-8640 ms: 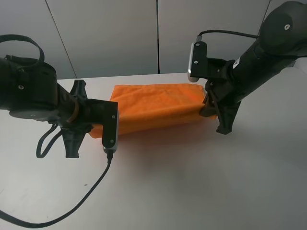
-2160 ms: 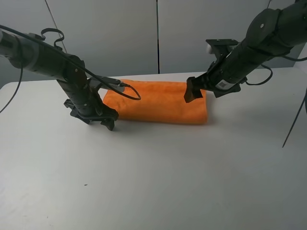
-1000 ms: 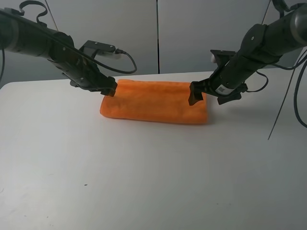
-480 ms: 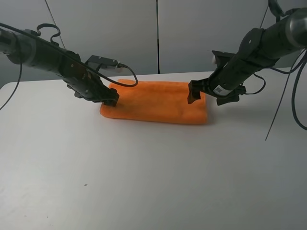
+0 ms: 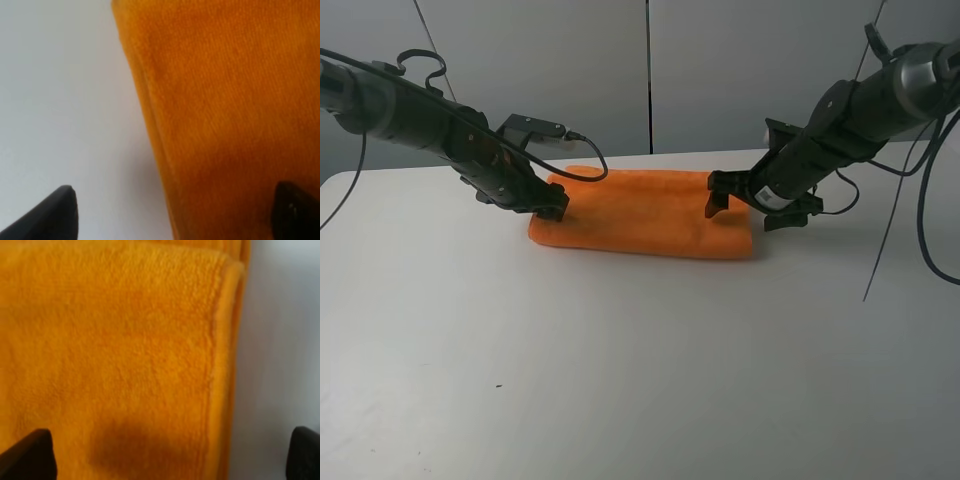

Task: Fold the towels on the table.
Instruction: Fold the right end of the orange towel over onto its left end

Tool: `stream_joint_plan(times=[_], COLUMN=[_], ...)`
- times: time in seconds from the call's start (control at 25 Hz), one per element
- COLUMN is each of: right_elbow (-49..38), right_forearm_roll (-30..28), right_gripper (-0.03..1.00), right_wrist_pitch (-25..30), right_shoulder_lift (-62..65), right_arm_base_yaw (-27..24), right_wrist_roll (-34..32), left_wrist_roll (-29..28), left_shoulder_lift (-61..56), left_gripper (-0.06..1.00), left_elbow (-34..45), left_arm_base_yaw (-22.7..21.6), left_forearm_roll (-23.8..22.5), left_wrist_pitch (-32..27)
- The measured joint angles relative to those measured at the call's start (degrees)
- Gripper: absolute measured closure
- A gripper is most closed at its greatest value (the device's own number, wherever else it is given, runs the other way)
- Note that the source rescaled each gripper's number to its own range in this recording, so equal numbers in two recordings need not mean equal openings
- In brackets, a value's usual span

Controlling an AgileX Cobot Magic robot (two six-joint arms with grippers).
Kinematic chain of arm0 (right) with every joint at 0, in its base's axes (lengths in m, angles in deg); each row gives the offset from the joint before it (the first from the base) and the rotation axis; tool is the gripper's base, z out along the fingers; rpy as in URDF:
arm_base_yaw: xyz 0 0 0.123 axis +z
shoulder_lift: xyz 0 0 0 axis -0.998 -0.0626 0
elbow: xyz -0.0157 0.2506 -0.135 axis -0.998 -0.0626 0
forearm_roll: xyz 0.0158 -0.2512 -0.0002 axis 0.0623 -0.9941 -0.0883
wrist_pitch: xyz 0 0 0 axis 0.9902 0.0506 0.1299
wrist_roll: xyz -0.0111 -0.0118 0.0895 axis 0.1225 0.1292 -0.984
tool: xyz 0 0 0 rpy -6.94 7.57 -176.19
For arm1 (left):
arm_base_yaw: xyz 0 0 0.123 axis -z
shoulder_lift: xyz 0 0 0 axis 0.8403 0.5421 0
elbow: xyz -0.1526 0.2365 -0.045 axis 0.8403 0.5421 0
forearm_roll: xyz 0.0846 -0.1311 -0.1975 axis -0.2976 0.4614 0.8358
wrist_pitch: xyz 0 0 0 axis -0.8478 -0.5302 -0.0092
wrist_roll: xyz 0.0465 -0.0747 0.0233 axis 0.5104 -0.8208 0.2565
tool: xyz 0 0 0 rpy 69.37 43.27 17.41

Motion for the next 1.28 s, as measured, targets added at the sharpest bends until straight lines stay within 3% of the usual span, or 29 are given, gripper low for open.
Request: stream_joint_plan(times=[0.2,0.44,0.6,0.84,0.88,0.92,0.96,1.04,1.08,1.28], right_elbow=[0.4,0.4,0.2,0.2,0.2,0.2,0.2,0.2,0.2,0.2], right_forearm_roll=[16.2,33.3,38.5,41.1,41.1,41.1,41.1,40.5,39.9,36.3], right_gripper=[-0.03,-0.03,-0.03,-0.02,0.05,0.19,0.37,0.85,0.91,0.92], right_wrist_pitch=[0.2,4.9,7.7,8.6,8.6,8.6,8.6,8.6,8.7,9.4], right_shoulder_lift=[-1.0,-1.9,-2.4,-2.6,-2.6,-2.6,-2.6,-2.6,-2.6,-2.6], right_arm_base_yaw=[0.0,-0.1,-0.1,-0.1,-0.1,-0.1,-0.1,-0.1,-0.1,-0.1], right_wrist_roll=[12.0,26.2,31.2,35.5,35.7,35.8,35.9,36.1,36.1,36.1], left_wrist_roll=[0.0,0.0,0.0,0.0,0.0,0.0,0.0,0.0,0.1,0.8], left_shoulder_lift=[0.0,0.0,0.0,0.0,0.0,0.0,0.0,0.0,0.0,0.0], left_gripper=[-0.04,-0.04,-0.04,-0.04,-0.04,-0.04,-0.04,-0.04,-0.04,-0.04], left_elbow=[0.0,0.0,0.0,0.0,0.0,0.0,0.0,0.0,0.0,-0.1], left_arm_base_yaw=[0.0,0.0,0.0,0.0,0.0,0.0,0.0,0.0,0.0,0.0], left_forearm_roll=[0.0,0.0,0.0,0.0,0.0,0.0,0.0,0.0,0.0,0.0], left_wrist_pitch=[-0.3,-0.6,-0.6,-0.7,-0.8,-0.9,-1.0,-1.4,-1.9,-5.0])
